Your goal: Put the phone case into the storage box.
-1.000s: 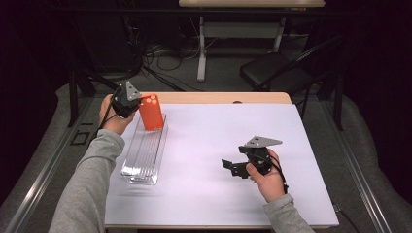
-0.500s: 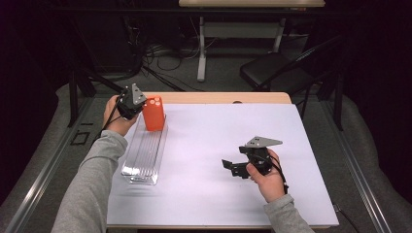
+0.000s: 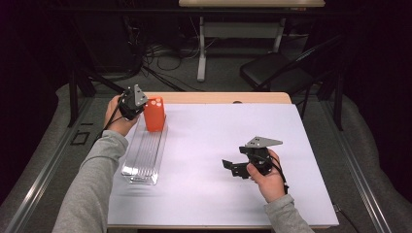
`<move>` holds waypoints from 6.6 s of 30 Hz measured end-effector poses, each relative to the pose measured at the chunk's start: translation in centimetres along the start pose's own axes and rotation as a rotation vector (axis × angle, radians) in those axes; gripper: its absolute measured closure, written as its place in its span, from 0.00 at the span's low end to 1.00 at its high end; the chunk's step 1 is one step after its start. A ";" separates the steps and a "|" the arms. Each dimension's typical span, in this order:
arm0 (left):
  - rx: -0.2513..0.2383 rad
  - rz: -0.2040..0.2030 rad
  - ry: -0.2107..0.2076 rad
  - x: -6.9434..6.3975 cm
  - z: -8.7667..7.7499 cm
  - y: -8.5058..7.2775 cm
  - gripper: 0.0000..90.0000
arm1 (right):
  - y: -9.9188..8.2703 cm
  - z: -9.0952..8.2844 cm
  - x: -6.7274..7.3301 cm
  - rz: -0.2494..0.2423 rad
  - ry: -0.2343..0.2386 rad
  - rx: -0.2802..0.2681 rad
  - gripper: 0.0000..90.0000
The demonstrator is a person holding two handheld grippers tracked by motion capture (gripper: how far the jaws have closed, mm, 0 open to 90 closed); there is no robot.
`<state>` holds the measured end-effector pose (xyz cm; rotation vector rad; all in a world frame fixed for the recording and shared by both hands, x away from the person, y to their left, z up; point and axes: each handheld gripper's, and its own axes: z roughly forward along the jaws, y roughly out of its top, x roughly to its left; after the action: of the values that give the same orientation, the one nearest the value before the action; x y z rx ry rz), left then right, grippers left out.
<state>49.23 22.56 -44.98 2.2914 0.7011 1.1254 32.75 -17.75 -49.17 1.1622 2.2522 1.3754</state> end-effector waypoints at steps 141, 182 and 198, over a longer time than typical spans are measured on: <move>0.021 -0.493 -0.217 2.7 -5.2 0.0 0.27 | 0.5 -1.5 -0.1 -0.006 -0.032 -0.027 0.07; -0.220 -0.539 -0.422 -0.6 -12.2 0.6 0.17 | 1.5 -3.5 -0.1 0.000 -0.043 -0.062 0.00; -0.241 -0.491 -0.455 -3.9 -15.1 0.5 0.17 | 1.5 -5.7 0.4 -0.019 -0.076 -0.098 0.00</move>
<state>34.96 22.65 -38.75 1.9186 0.8268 0.4158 29.93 -20.75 -44.92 1.1380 2.1137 1.3933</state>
